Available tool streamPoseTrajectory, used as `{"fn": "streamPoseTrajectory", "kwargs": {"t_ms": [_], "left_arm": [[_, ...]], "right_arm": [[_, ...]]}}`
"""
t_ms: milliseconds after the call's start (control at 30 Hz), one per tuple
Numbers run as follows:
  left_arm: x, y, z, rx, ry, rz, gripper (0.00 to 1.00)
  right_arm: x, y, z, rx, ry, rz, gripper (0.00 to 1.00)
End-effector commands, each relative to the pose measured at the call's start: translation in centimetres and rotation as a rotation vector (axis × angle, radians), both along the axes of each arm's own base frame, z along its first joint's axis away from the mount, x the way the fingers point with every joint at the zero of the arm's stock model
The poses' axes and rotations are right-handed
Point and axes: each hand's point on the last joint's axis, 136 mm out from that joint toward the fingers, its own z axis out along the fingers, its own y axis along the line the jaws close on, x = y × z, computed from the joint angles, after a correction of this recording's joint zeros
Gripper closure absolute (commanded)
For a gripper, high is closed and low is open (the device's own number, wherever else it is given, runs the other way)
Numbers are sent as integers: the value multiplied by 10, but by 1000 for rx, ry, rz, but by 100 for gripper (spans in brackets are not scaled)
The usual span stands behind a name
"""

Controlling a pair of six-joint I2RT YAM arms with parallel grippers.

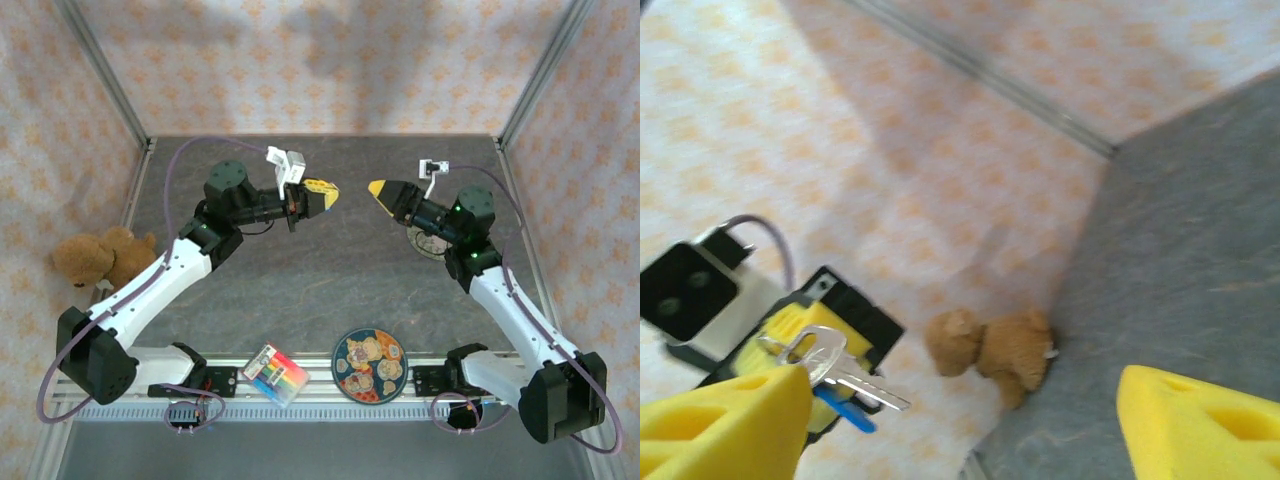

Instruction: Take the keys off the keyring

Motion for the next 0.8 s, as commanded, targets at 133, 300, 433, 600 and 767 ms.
{"fn": "streamPoseTrajectory", "kwargs": {"t_ms": [133, 300, 433, 600, 767], "left_arm": [[-39, 0, 41, -111, -69, -127, 100], [-46, -6, 41, -109, -68, -161, 100], [-49, -9, 38, -106, -64, -175, 100], [-51, -11, 37, -106, -61, -188, 100], [-52, -12, 35, -106, -56, -196, 100]], "right_arm": [[-52, 25, 54, 103, -178, 221, 14], [-61, 40, 62, 138, -180, 294, 19], [-73, 48, 73, 158, -198, 348, 25], [-85, 53, 81, 162, -211, 388, 31], [-94, 55, 89, 169, -231, 418, 49]]}}
